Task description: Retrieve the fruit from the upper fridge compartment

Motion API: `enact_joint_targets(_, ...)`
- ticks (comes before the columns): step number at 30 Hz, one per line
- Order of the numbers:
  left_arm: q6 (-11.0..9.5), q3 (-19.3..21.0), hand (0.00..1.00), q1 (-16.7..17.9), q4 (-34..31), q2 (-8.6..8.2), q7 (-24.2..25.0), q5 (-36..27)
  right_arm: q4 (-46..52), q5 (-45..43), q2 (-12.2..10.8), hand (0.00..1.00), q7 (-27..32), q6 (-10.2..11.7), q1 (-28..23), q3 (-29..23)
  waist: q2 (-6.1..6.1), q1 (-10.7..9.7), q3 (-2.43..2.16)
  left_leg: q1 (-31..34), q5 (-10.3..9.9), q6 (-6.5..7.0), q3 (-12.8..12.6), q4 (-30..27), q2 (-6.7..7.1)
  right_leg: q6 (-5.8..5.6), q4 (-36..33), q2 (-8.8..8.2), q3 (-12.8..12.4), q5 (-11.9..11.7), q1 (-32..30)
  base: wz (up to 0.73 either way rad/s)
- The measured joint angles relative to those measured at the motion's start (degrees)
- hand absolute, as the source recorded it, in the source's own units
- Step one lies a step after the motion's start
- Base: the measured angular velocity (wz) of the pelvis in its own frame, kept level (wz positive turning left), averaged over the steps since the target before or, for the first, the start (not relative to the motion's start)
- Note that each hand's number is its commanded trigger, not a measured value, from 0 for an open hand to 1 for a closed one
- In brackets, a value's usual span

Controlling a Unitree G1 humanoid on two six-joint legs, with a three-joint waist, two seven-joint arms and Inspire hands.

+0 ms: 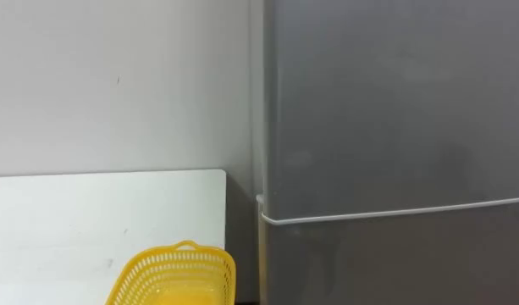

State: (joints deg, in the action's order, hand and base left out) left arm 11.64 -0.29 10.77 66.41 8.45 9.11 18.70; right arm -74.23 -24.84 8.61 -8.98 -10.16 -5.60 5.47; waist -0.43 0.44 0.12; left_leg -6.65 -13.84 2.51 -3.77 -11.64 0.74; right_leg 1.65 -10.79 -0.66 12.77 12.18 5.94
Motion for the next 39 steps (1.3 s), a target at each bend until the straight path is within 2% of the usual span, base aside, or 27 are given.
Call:
enact_joint_targets(11,0.5,0.1,0.0,0.2,0.1,0.01,0.0,0.6,-0.6,0.3,0.0,0.0,0.0,-0.1,0.0,0.0,0.14,0.0,-0.04,-0.1,0.0,0.0,0.1,0.3,0.0,-0.02,0.0,0.04,0.0,0.0,0.1,0.0)
enact_joint_targets(21,1.2,0.2,0.0,0.2,0.1,-0.01,0.0,-0.3,-2.1,2.0,0.0,0.0,-0.5,-2.5,-0.3,0.0,0.13,0.1,-0.04,-0.8,0.0,0.0,-0.1,0.4,0.0,-0.02,-0.2,0.04,-0.2,0.0,0.4,0.0)
enact_joint_targets(33,2.1,0.1,0.0,0.1,0.2,-0.05,-0.2,-0.4,-2.0,2.2,0.0,0.0,-0.3,-2.5,-0.2,1.2,0.07,0.7,-0.05,-0.9,0.0,0.01,0.1,0.4,-0.03,-0.04,-0.1,0.08,-0.1,-0.2,0.7,0.01)
enact_joint_targets(39,2.1,0.9,0.0,0.1,0.3,-0.75,-2.3,-3.1,-2.4,2.5,-0.2,0.0,0.1,-2.5,-0.1,1.1,0.09,0.7,-0.05,-0.9,0.0,0.01,-0.1,0.4,-0.03,-0.04,0.0,0.08,-0.1,-0.2,1.0,0.0)
